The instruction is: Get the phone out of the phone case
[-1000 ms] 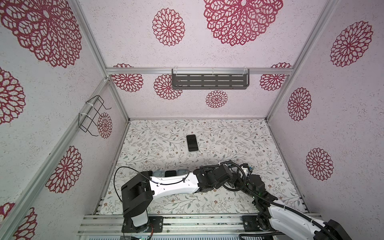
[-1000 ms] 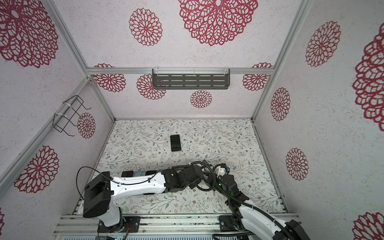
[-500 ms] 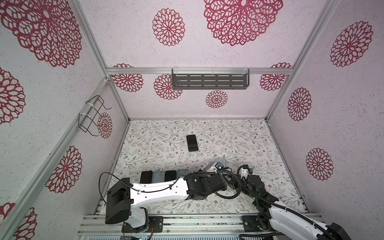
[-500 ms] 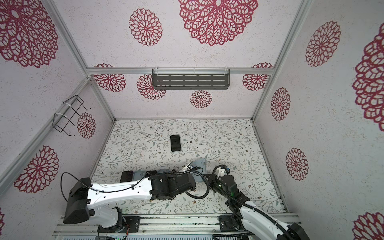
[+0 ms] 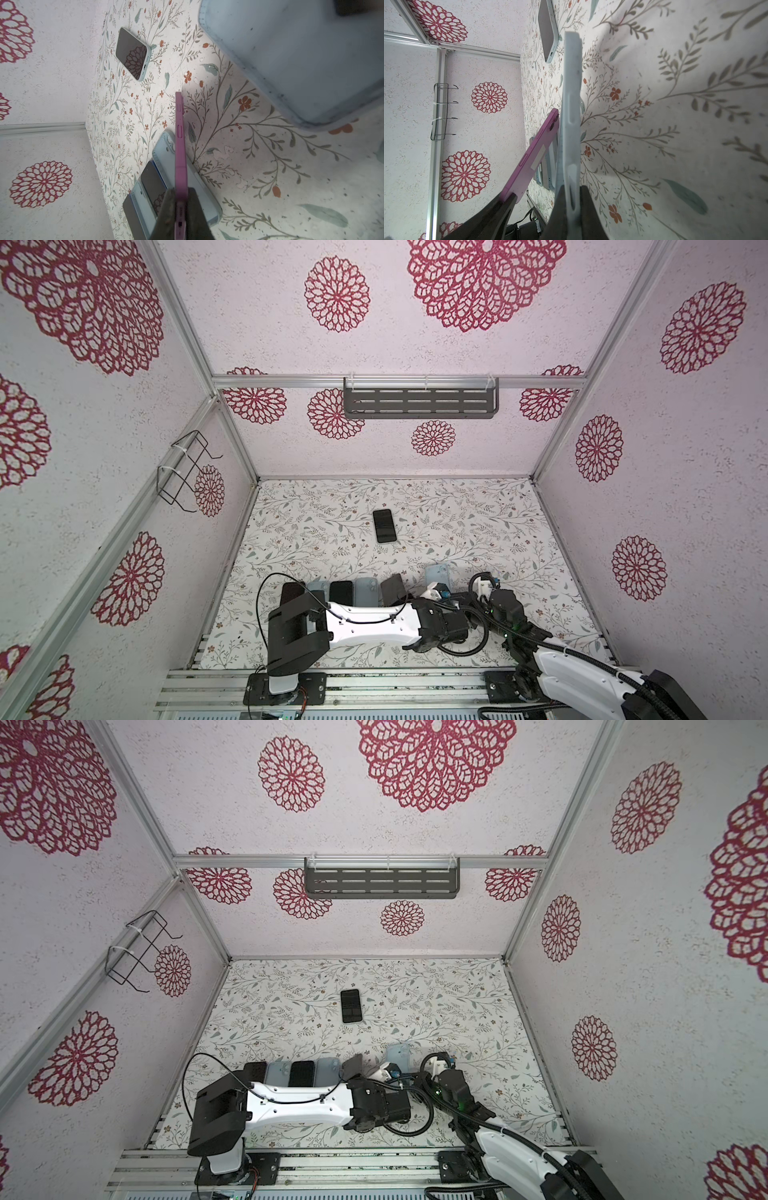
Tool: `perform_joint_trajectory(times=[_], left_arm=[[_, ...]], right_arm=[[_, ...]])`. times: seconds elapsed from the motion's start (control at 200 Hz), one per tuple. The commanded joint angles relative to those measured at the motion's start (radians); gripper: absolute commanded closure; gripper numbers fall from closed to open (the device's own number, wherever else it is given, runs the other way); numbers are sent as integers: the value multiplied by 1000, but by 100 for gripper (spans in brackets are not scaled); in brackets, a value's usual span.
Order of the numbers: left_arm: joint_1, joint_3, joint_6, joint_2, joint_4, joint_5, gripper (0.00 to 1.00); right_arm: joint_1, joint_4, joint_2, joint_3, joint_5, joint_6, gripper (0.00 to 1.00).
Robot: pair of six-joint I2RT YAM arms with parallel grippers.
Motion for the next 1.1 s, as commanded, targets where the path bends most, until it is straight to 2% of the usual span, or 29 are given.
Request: perform_joint_trajectory(times=[0.0, 0.32, 0.465, 0.721, 1.096], left_arm=[[-32, 18, -27, 19, -52, -22, 100], [-86, 30, -88, 85, -58, 20, 97], [-109, 24, -118, 167, -42, 39, 98], [-133, -1, -160, 211, -13, 52, 90], [-149, -40, -273, 204, -40, 57, 50]], right_arm=[[8, 50, 20, 32, -28, -20, 100], [10, 32, 53, 28, -56, -39, 100], [11, 28, 58, 27, -61, -43, 100], [14, 18, 58, 24, -63, -47, 100], [51, 23, 123, 32, -43, -55, 100]])
